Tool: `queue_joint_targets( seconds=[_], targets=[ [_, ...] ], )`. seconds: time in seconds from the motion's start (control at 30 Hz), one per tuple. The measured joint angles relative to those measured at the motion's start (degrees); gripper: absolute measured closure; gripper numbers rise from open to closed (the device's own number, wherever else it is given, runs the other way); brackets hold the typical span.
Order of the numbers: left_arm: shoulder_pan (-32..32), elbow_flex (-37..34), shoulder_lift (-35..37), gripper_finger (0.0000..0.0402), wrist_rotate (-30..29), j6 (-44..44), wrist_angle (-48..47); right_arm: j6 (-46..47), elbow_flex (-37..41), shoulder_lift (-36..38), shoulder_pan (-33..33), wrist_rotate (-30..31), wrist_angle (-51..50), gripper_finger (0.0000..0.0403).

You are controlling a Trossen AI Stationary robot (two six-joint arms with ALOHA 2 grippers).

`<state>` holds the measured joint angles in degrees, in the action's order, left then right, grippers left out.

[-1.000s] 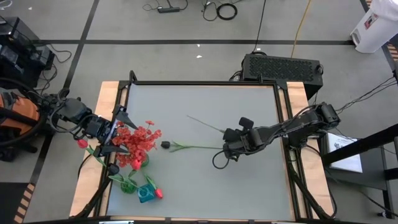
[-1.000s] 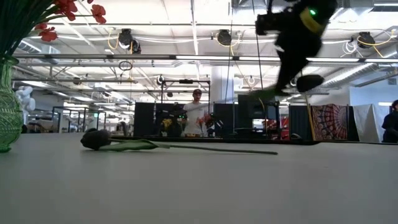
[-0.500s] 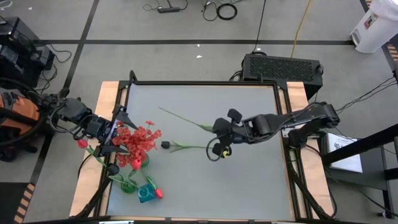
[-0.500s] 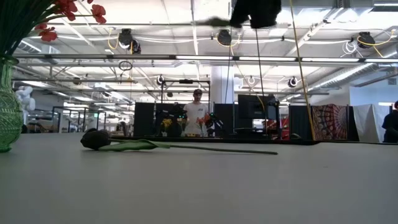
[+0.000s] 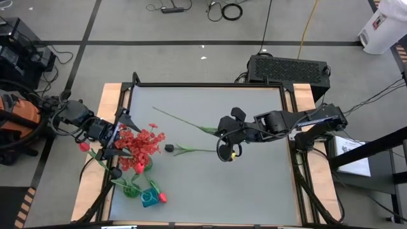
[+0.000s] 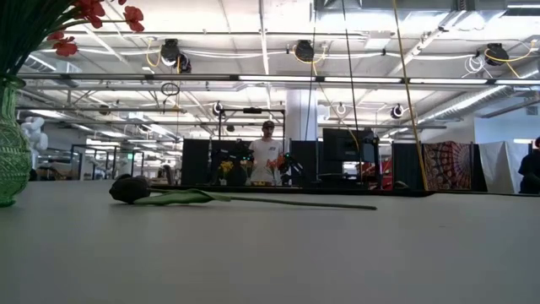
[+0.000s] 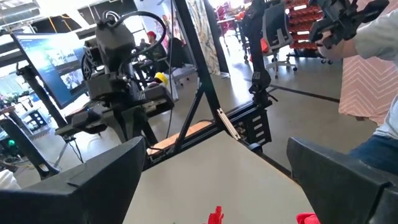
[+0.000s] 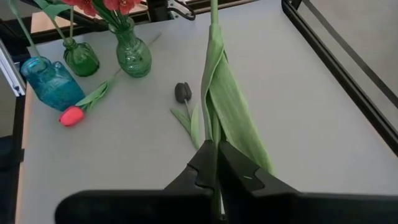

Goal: Sort flowers into vase by color
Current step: Put the right black flower into the blue vase

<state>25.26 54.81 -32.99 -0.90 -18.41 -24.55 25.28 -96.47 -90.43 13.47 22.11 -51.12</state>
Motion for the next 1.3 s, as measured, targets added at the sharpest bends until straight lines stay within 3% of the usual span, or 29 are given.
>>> queue_joint_targets(
  seconds=[0.93,1.13,1.3],
  targets=[
    [0.0,0.0,0.0,0.0004,0.0,0.2,-0.1,-0.9,0.0,0.0,0.0,0.0,-0.2,0.0403],
    [0.0,0.0,0.0,0.0004,0.9,14.4,-0.4,-0.9,0.0,0.0,0.0,0.0,-0.2,0.0403],
    [0.0,-0.1,0.0,0.0004,0.8,19.5,0.3,-0.9,0.0,0.0,0.0,0.0,-0.2,0.0403]
  ],
)
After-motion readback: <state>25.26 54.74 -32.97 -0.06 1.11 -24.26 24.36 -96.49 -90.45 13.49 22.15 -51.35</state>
